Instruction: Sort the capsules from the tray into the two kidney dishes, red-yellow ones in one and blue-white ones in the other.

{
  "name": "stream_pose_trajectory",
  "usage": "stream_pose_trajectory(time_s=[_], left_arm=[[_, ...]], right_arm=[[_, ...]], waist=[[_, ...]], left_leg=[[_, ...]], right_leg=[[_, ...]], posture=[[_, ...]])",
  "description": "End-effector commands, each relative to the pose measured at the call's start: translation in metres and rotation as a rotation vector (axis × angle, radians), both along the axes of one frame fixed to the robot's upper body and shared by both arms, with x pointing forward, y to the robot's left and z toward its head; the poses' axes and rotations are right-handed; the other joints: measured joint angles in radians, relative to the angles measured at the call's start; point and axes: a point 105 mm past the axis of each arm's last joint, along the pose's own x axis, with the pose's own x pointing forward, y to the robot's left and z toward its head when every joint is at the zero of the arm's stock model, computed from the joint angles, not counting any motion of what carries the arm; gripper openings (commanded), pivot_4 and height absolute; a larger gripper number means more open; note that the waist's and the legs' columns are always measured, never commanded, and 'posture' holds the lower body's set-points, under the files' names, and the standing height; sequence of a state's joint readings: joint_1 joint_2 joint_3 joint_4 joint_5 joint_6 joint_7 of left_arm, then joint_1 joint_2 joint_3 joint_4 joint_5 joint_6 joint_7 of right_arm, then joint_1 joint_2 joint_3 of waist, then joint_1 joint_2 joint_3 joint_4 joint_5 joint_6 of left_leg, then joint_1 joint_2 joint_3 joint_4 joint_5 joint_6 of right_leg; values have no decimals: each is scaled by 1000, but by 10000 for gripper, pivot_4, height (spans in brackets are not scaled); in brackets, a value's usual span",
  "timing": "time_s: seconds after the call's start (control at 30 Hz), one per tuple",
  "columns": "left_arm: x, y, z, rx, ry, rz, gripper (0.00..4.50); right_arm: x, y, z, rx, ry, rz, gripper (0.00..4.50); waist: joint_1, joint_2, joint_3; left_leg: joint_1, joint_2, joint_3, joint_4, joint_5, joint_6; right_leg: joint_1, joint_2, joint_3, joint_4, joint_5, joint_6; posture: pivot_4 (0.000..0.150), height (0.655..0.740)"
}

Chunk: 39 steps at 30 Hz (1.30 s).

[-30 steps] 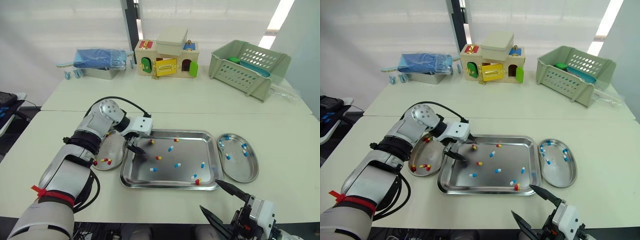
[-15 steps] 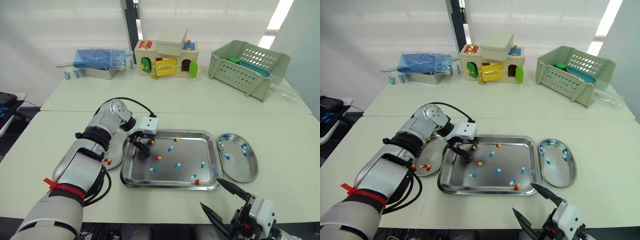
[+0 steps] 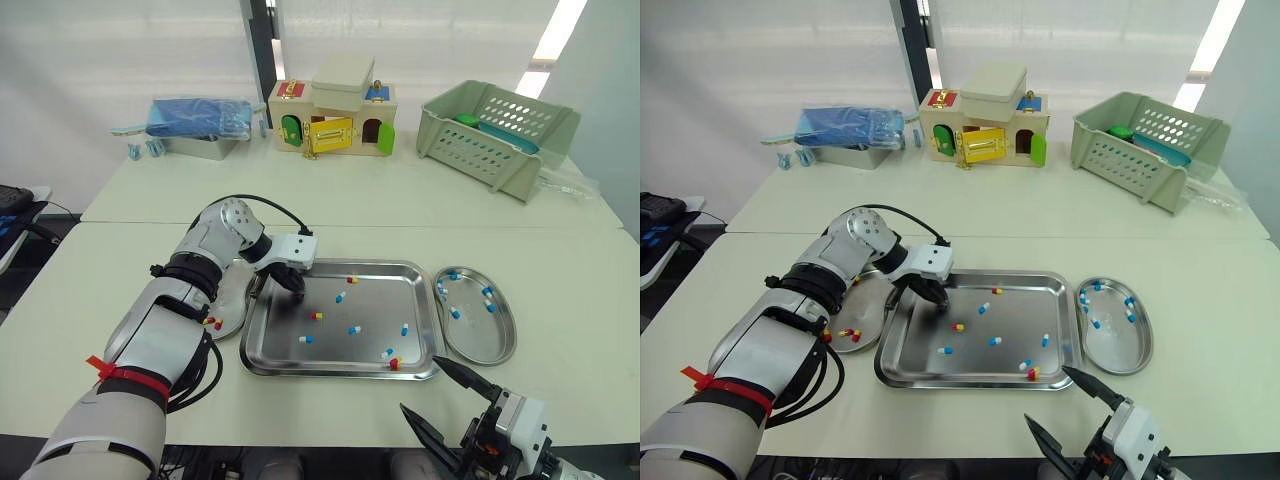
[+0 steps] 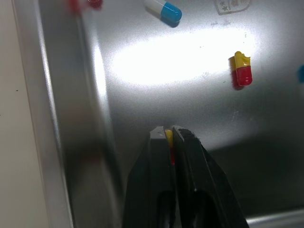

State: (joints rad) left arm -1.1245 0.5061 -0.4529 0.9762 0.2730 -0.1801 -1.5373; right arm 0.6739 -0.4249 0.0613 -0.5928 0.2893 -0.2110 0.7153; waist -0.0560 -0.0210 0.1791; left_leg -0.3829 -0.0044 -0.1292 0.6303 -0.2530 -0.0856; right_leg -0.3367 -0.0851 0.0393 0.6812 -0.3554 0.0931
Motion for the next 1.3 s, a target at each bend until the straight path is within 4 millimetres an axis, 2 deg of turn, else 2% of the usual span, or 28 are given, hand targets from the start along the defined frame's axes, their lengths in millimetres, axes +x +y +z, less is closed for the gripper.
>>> stream_pose_trajectory(time_s=[0.03, 0.27, 0.4, 0.53, 0.63, 0.73, 0.93, 1.13, 1.17, 1.3], left_arm=[[-1, 4, 4, 8, 4, 0, 298], [-3, 9, 29, -70, 5, 45, 298], [-11, 44, 52, -106, -29, 171, 298], [-24, 73, 63, -110, -34, 294, 298], [-34, 97, 62, -94, -46, 395, 298], [-42, 107, 57, -100, -43, 458, 298], [-53, 107, 51, -130, -44, 504, 298], [-54, 106, 47, -133, -48, 522, 298], [-54, 106, 47, -134, -50, 527, 4974], [-52, 108, 45, -131, -52, 534, 16383]], right_arm=[[0, 1, 6, 5, -32, 10, 45000], [-1, 3, 7, 10, -36, 23, 45000], [-7, 9, 7, 8, -22, 91, 45000], [-10, 10, 4, -27, -14, 164, 45000], [-8, 9, 4, -42, -14, 209, 45000], [-4, 8, 4, -46, -17, 239, 45000], [4, 4, 5, -56, -15, 282, 45000], [4, 1, 4, -66, 15, 297, 45000], [5, 1, 5, -66, 16, 297, 45000], [8, -1, 6, -67, 20, 287, 45000]], waist=[[0, 0, 0], [-1, 0, 0], [-11, 0, 0], [-12, 1, 0], [-5, 0, 0], [-2, 0, 0], [1, 0, 0], [1, 0, 0], [1, 0, 0], [0, 0, 0]], left_leg=[[0, 0, 0, 0, 0, 0], [0, 0, 0, 0, 0, 0], [0, 0, -1, 0, 0, 0], [0, 0, -2, 0, 0, 0], [0, 0, -2, 0, 0, 0], [0, 1, -2, 0, 0, 0], [0, 1, -2, 1, 0, 0], [0, 1, -2, 1, 0, 0], [0, 1, -2, 1, 0, 0], [0, 1, -2, 1, 0, 0]], right_leg=[[0, 0, 0, 0, 0, 0], [0, 0, 0, 0, 0, 0], [0, 0, 0, 0, 0, 0], [0, 1, 0, 1, 0, 0], [1, 1, 0, 0, 0, 0], [1, 1, -1, 0, 0, 0], [1, 1, -1, 0, 0, 0], [1, 1, -1, 0, 0, 0], [1, 1, -1, 0, 0, 0], [1, 1, -1, 0, 0, 0]], posture=[[1500, 7400], [1500, 7400], [1500, 7400], [1500, 7400], [1500, 7400], [1500, 7400], [1500, 7400], [1500, 7400], [1500, 7400], [1500, 7400]])
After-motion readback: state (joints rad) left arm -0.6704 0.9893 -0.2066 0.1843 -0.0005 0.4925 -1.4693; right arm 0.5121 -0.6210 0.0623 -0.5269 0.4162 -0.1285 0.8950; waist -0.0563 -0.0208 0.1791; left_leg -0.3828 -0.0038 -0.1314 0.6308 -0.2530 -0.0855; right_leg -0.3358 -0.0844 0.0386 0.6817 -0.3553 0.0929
